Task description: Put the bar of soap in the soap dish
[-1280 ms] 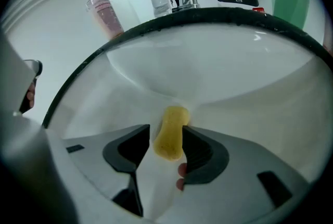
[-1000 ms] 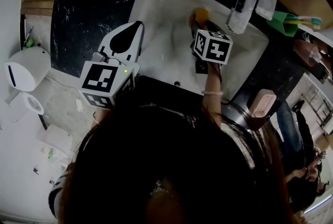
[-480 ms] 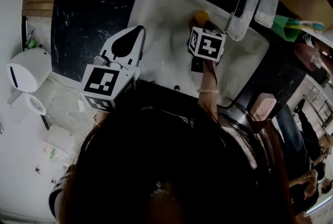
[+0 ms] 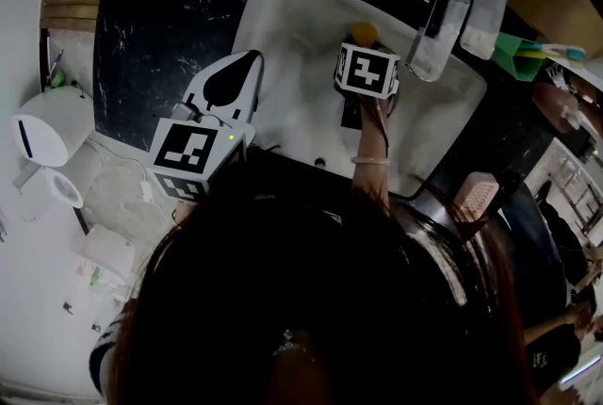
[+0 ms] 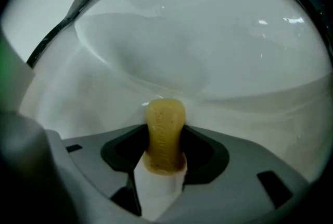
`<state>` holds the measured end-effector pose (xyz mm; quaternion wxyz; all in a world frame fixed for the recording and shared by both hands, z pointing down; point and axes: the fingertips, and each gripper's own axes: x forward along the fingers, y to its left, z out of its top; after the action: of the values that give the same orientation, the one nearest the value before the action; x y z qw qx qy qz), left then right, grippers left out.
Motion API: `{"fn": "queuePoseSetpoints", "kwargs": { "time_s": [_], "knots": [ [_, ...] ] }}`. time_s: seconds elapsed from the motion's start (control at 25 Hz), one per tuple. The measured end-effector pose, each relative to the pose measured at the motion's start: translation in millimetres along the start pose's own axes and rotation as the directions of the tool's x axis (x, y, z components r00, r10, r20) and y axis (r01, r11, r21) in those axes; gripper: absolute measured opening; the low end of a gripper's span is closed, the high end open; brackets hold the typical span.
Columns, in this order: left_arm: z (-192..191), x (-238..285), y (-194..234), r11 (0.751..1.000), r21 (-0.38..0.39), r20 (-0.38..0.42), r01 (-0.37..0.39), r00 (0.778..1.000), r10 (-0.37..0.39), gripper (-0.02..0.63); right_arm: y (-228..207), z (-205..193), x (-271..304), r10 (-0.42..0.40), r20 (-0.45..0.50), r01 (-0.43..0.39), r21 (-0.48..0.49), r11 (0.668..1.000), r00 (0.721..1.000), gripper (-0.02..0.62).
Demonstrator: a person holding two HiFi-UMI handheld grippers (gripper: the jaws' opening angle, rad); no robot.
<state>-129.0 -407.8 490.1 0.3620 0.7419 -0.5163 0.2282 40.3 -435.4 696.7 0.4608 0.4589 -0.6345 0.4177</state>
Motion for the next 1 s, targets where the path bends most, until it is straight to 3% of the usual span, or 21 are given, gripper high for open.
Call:
{"fn": "queuePoseSetpoints", "kwargs": {
  "time_s": [0.44,0.64,1.0],
  "knots": [
    [-3,-3,3,1.0,-0.004,-0.003,-0.005,1.0,0.005,-0.005,-1,0,-1,-0.022,0.016,0.021,0.012,1.0,1.0,0.213],
    [-5,-7,4,1.0,-0.009,0.001,0.001,1.0,-0.001,-0.005,1,3,-1,-0.028,0.051,0.029,-0.03,0.999,0.998,0.212],
    [-10,-16,6,1.0,-0.004,0.007,0.017,1.0,-0.017,-0.005,0,1,-2,0.012,0.064,-0.011,-0.017,1.0,0.998,0.207]
  ]
}}
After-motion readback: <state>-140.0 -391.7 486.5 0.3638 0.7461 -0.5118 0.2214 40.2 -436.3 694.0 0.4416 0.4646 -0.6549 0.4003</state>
